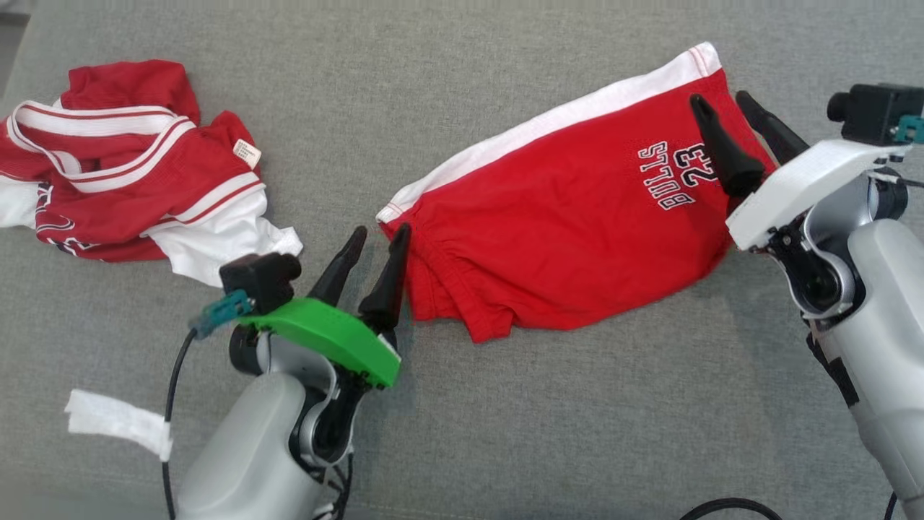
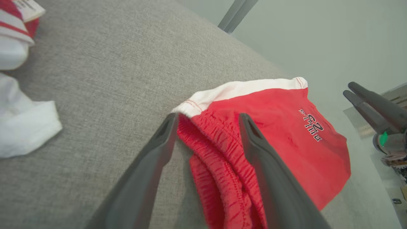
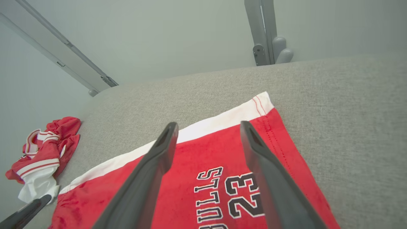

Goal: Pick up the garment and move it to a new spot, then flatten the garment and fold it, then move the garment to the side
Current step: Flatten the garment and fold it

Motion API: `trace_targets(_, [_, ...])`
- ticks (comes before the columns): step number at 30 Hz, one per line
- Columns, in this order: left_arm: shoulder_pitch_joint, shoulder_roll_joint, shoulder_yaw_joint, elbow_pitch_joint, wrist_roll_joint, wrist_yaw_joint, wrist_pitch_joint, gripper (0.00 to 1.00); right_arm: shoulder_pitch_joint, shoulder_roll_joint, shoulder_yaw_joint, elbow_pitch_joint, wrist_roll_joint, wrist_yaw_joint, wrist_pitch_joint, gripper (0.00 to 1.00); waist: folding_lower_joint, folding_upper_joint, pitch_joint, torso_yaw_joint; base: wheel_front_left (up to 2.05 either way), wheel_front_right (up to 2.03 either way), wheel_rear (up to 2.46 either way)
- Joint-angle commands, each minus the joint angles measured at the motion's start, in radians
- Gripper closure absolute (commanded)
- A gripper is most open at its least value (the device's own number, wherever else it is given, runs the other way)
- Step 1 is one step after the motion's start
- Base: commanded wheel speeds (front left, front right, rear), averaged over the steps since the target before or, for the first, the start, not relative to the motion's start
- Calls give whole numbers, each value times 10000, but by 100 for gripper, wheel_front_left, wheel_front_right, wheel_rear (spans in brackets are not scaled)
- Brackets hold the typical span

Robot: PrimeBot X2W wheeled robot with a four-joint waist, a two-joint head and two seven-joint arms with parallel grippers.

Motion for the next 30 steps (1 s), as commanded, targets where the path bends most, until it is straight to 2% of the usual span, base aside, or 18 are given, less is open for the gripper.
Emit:
trace_targets(1, [531, 404, -51, -309, 476, 66, -479, 0, 506, -213, 64, -259, -374, -3, -544, 0, 0, 0, -931, -589, 0, 0, 0])
trace_targets(7, [2289, 1467, -90, -1399, 1870, 799, -1585, 0, 1803, -509, -42, -565, -2098, -3, -1983, 0, 0, 0, -1975, -1085, 0, 0, 0])
trace_targets(8, [2289, 1467, -90, -1399, 1870, 799, -1585, 0, 1803, -509, -42, -565, -2098, -3, -1983, 0, 0, 0, -1975, -1085, 0, 0, 0])
trace_targets(10, [2889, 1774, -48, -1841, 2372, 1088, -1724, 0, 2129, -498, -216, -584, -2516, -3, -2138, 0, 0, 0, -2098, -1124, 0, 0, 0])
trace_targets(12, [3441, 1850, 96, -2328, 2657, 1247, -1772, 0, 2340, -460, -406, -561, -2751, -3, -2078, 0, 0, 0, -2070, -1044, 0, 0, 0])
trace_targets(14, [3734, 2032, 211, -2834, 3294, 1292, -1798, 0, 2407, -452, -631, -494, -2925, -3, -1966, 0, 0, 0, -1930, -849, 0, 0, 0])
trace_targets(15, [3939, 1936, 338, -3070, 3353, 1286, -1790, 0, 2383, -465, -741, -456, -3021, -3, -1864, 0, 0, 0, -1800, -712, 0, 0, 0])
trace_targets(18, [4129, 1656, 786, -3758, 3842, 1118, -1790, 0, 2017, -557, -1181, -255, -3211, -3, -1495, 0, 0, 0, -1292, -206, 0, 0, 0])
trace_targets(22, [3942, 1218, 1222, -4334, 4404, 682, -1792, 0, 1346, -773, -1619, 297, -3370, -3, -804, 0, 0, 0, -385, 581, 0, 0, 0])
trace_targets(30, [3635, 178, 1947, -4339, 5222, -319, -1782, 0, 284, -1075, -1626, 1998, -3227, -3, -121, 0, 0, 0, 575, 1865, 0, 0, 0])
